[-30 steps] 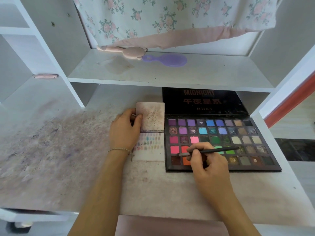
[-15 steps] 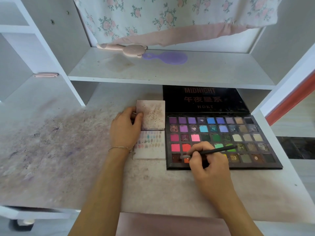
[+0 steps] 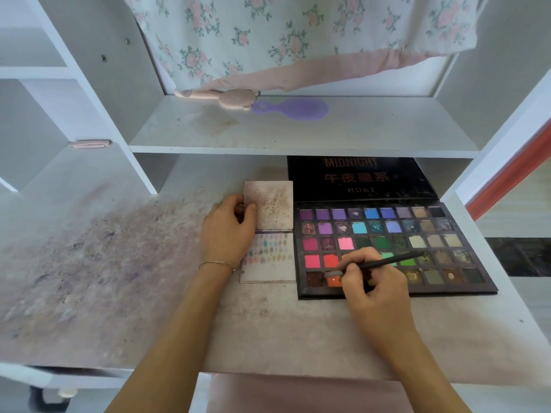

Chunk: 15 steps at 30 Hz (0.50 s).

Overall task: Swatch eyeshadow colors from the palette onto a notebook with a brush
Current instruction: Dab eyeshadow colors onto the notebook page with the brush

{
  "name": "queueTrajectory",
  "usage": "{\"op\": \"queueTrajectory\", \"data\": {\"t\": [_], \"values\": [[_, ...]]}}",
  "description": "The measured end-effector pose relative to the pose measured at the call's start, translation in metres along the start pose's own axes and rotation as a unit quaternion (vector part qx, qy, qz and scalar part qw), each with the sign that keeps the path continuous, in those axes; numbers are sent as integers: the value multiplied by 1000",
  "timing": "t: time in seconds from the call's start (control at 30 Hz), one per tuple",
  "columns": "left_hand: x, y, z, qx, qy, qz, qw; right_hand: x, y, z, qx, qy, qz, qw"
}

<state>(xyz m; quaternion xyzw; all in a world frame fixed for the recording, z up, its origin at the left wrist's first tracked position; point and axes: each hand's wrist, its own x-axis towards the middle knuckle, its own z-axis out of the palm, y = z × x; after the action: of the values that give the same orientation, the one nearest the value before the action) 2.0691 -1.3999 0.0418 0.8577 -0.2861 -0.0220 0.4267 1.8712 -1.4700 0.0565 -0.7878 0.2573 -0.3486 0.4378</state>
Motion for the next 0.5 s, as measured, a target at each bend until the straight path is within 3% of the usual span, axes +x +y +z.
{"op": "queueTrajectory", "data": {"t": [0.27,0.5], "values": [[12,-5,-17,-29,-91,39,995,2,-13,19,75,-23,42,996],[20,-12,-27,-88,-137,60,985,12,-26,60,35,-46,2,998]]}}
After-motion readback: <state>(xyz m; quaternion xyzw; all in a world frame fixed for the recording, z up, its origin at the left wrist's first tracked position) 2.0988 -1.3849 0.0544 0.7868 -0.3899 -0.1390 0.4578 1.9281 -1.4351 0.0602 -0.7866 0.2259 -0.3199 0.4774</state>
